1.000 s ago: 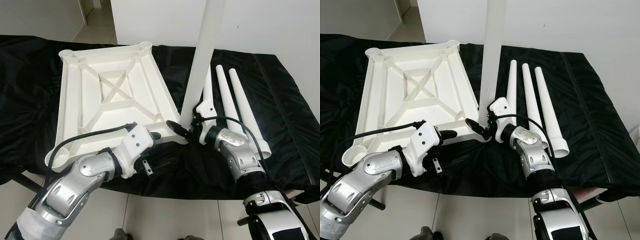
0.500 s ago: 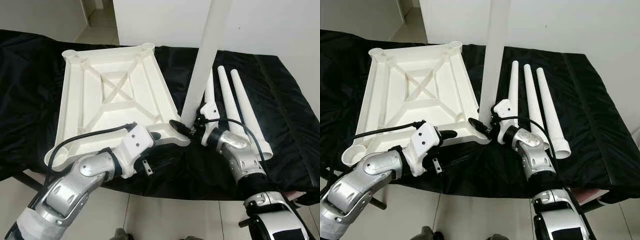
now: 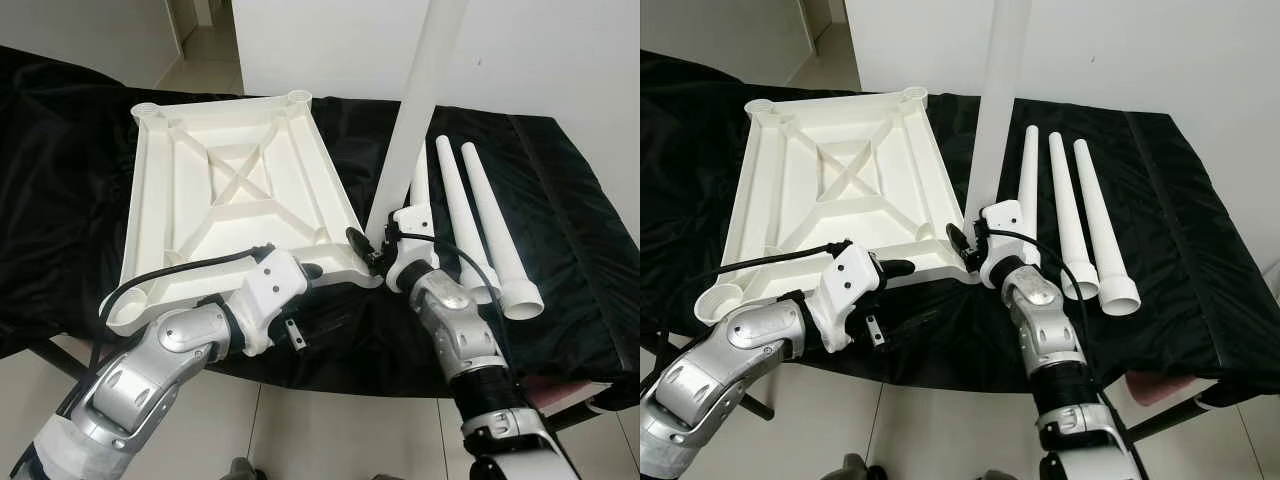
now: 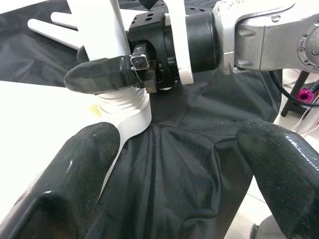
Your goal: Building children table
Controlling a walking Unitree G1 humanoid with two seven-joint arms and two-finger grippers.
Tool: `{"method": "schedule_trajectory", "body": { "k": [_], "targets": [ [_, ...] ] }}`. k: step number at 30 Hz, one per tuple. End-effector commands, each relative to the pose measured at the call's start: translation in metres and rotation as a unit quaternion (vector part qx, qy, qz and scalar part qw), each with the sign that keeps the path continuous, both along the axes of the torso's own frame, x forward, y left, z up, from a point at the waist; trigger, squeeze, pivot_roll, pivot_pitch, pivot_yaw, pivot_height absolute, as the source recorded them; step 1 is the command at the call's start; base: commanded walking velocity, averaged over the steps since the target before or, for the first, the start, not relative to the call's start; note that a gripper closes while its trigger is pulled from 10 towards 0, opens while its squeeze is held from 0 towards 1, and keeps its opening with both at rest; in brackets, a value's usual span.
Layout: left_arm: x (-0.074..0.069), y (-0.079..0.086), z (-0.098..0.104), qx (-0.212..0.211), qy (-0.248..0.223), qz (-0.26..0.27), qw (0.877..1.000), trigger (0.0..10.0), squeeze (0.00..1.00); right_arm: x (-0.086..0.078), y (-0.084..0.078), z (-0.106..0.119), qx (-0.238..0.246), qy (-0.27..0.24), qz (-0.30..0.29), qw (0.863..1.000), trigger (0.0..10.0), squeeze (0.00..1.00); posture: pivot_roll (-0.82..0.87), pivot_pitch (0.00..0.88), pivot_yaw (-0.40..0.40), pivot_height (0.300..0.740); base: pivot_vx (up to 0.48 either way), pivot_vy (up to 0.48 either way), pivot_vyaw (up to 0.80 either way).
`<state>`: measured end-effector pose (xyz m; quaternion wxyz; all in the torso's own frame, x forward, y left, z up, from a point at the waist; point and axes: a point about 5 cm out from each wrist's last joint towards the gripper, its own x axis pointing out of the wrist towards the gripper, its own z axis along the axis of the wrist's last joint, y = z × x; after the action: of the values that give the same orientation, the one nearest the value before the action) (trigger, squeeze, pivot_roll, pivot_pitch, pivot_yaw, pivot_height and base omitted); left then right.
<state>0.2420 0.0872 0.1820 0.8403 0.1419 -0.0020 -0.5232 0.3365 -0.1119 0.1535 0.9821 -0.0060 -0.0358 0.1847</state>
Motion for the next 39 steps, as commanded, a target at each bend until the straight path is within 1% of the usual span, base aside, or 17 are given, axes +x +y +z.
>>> {"method": "schedule_trajectory", "body": {
  "k": [1, 2, 3, 5, 8, 9, 10, 15, 19, 20, 22, 24, 25, 29, 33, 36, 39],
  "targets": [
    [-0.004, -0.001, -0.004, 0.009, 0.011, -0.033, 0.999, 10.0, 0.0, -0.008, 0.001, -0.015, 0.013, 0.039, -0.055, 0.998, 10.0, 0.0, -0.11, 0.085, 0.033, 0.74, 0.0, 0.0, 0.0],
    [-0.003, -0.001, -0.004, 0.009, 0.009, -0.03, 0.999, 10.0, 0.0, -0.014, 0.007, -0.015, 0.019, 0.034, -0.091, 0.995, 10.0, 0.0, -0.11, 0.088, 0.033, 0.74, 0.0, 0.0, 0.0],
    [-0.003, -0.001, -0.004, 0.009, 0.009, -0.03, 0.999, 10.0, 0.0, -0.014, 0.007, -0.015, 0.019, 0.034, -0.091, 0.995, 10.0, 0.0, -0.11, 0.088, 0.033, 0.74, 0.0, 0.0, 0.0],
    [-0.002, 0.0, -0.004, 0.01, 0.006, -0.024, 1.0, 10.0, 0.0, -0.021, 0.013, -0.012, 0.031, 0.025, -0.137, 0.99, 10.0, 0.0, -0.1, 0.087, 0.036, 0.74, 0.0, 0.0, 0.0],
    [-0.002, 0.0, -0.004, 0.011, 0.005, -0.021, 1.0, 10.0, 0.0, -0.023, 0.014, -0.01, 0.036, 0.022, -0.148, 0.988, 10.0, 0.0, -0.11, 0.096, 0.037, 0.74, 0.0, 0.0, 0.0],
    [-0.002, 0.0, -0.004, 0.011, 0.004, -0.02, 1.0, 10.0, 0.0, -0.025, 0.016, -0.009, 0.042, 0.02, -0.148, 0.988, 10.0, 0.2, -0.11, 0.096, 0.039, 0.74, 0.0, 0.0, 0.0],
    [-0.001, 0.001, -0.004, 0.013, 0.001, -0.016, 1.0, 10.0, 0.0, -0.028, 0.016, -0.005, 0.049, 0.01, -0.143, 0.989, 10.0, 1.0, -0.11, 0.099, 0.041, 0.74, 0.0, 0.0, 0.0],
    [0.002, 0.002, -0.004, 0.015, -0.007, -0.007, 1.0, 10.0, 0.0, -0.032, 0.014, 0.0, 0.058, -0.009, -0.132, 0.99, 10.0, 1.0, -0.12, 0.107, 0.043, 0.74, 0.0, 0.0, 0.0],
    [0.012, 0.004, -0.003, 0.011, -0.014, 0.022, 1.0, 10.0, 0.0, -0.039, 0.005, 0.004, 0.063, -0.035, -0.126, 0.989, 10.0, 1.0, -0.12, 0.106, 0.043, 0.74, 0.0, 0.0, 0.0],
    [0.016, 0.005, -0.004, 0.011, -0.014, 0.037, 0.999, 10.0, 0.0, -0.043, 0.003, 0.005, 0.066, -0.04, -0.125, 0.989, 10.0, 0.0, -0.12, 0.108, 0.043, 0.74, 0.0, 0.0, 0.0],
    [0.016, 0.005, -0.004, 0.011, -0.014, 0.037, 0.999, 10.0, 0.0, -0.043, 0.003, 0.005, 0.066, -0.04, -0.125, 0.989, 10.0, 0.0, -0.12, 0.108, 0.043, 0.74, 0.0, 0.0, 0.0],
    [0.032, 0.013, -0.008, 0.025, -0.015, 0.1, 0.994, 10.0, 0.0, -0.055, -0.003, 0.004, 0.075, -0.058, -0.106, 0.99, 10.0, 0.0, -0.12, 0.113, 0.041, 0.74, 0.0, 0.0, 0.0],
    [0.032, 0.013, -0.008, 0.025, -0.015, 0.1, 0.994, 10.0, 0.0, -0.055, -0.003, 0.004, 0.075, -0.058, -0.106, 0.99, 10.0, 0.0, -0.12, 0.113, 0.041, 0.74, 0.0, 0.0, 0.0],
    [0.046, 0.021, -0.013, 0.037, -0.013, 0.16, 0.986, 10.0, 0.0, -0.066, 0.0, 0.005, 0.082, -0.077, -0.067, 0.991, 10.0, 0.0, -0.12, 0.115, 0.04, 0.74, 0.0, 0.0, 0.0],
    [0.048, 0.022, -0.013, 0.04, -0.017, 0.171, 0.984, 10.0, 0.0, -0.068, -0.001, 0.005, 0.084, -0.08, -0.061, 0.991, 10.0, 0.0, -0.12, 0.115, 0.04, 0.74, 0.0, 0.0, 0.0],
    [0.057, 0.025, -0.018, 0.043, 0.0, 0.209, 0.977, 10.0, 0.0, -0.073, 0.005, 0.005, 0.097, -0.072, -0.034, 0.992, 10.0, 0.0, -0.12, 0.118, 0.046, 0.74, 0.0, 0.0, 0.0],
    [0.059, 0.026, -0.02, 0.044, 0.012, 0.207, 0.977, 10.0, 0.0, -0.075, 0.005, 0.004, 0.093, -0.074, -0.027, 0.993, 10.0, 0.0, -0.12, 0.118, 0.047, 0.74, 0.0, 0.0, 0.0]
  ]
}}
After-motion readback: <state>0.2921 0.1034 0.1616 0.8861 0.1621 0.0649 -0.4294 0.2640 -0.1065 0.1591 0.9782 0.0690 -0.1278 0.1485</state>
